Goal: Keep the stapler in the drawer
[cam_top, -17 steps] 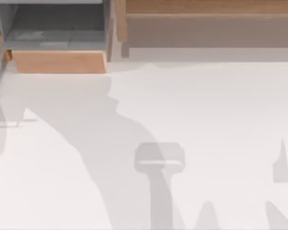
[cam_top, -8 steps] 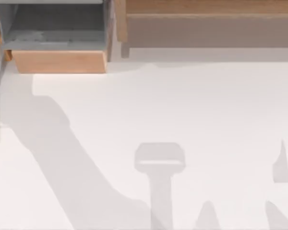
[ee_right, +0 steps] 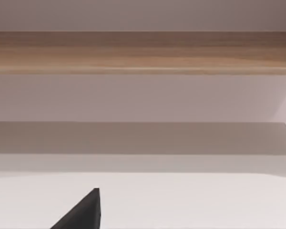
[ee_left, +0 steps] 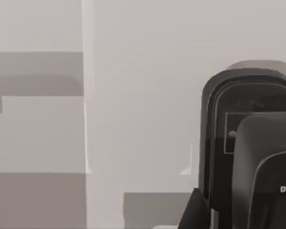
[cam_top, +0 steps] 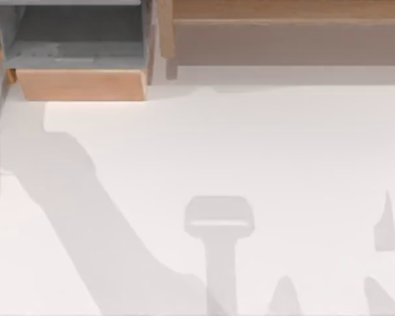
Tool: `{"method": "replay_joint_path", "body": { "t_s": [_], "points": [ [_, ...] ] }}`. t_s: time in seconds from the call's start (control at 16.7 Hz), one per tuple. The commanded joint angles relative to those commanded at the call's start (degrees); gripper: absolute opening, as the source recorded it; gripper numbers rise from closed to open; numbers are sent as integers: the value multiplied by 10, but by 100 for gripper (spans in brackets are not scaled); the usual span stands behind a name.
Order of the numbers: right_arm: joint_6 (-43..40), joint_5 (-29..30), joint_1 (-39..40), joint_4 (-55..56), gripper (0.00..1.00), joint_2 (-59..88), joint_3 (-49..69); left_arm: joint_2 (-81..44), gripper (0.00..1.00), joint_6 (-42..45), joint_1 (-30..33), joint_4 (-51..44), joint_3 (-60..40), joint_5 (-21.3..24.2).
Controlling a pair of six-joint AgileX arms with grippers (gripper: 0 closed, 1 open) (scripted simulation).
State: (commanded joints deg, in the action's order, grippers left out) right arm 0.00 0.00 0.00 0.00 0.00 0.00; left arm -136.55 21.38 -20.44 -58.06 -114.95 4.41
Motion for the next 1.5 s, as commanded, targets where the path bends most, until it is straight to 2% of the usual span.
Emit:
{"method": "replay_joint_path", "body": {
  "t_s": [0.54,1.2,1.5],
  "points": [
    [0,0,0,0,100,0,0,0,98,0,0,0,0,0],
    [0,0,0,0,100,0,0,4,100,3,-2,5,2,2],
    [0,0,0,0,100,0,0,80,100,58,-8,111,53,37]
  ]
}}
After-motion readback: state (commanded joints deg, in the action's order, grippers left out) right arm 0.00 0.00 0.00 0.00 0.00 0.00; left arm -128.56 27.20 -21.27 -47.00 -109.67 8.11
